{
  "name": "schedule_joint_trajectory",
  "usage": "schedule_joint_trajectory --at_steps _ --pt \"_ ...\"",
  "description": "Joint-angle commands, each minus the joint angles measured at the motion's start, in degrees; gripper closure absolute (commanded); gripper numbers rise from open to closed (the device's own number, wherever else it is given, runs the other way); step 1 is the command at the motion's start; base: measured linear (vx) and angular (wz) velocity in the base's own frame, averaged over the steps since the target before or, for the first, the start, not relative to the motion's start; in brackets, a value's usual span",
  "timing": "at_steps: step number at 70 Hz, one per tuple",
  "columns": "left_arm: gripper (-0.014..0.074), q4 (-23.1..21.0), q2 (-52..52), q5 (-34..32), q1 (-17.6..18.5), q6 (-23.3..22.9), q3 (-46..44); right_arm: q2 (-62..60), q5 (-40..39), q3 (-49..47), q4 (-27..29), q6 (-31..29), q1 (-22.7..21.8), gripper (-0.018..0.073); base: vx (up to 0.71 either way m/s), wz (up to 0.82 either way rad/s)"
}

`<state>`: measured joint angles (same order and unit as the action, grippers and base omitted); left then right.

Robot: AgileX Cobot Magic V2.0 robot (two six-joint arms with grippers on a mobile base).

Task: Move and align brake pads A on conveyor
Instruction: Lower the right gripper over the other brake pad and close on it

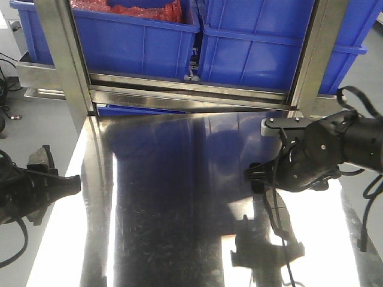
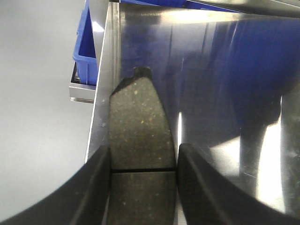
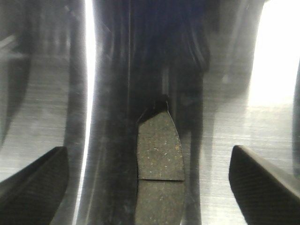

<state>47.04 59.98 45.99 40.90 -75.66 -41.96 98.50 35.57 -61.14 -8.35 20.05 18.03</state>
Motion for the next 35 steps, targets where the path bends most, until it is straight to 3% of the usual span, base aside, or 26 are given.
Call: schedule_joint_trajectory --at_steps 1,35 --pt "0.038 2.9 -0.9 -1.3 0.3 -0.4 -1.5 -0.7 -2.1 -1.7 -0.5 0.2 -0.2 -0.0088 0.0 0.0" --pt "0.038 2.9 -0.9 -1.3 0.3 -0.4 -1.5 3.7 -0.1 -1.6 0.1 0.2 -0.2 -0.0034 0.0 0.0"
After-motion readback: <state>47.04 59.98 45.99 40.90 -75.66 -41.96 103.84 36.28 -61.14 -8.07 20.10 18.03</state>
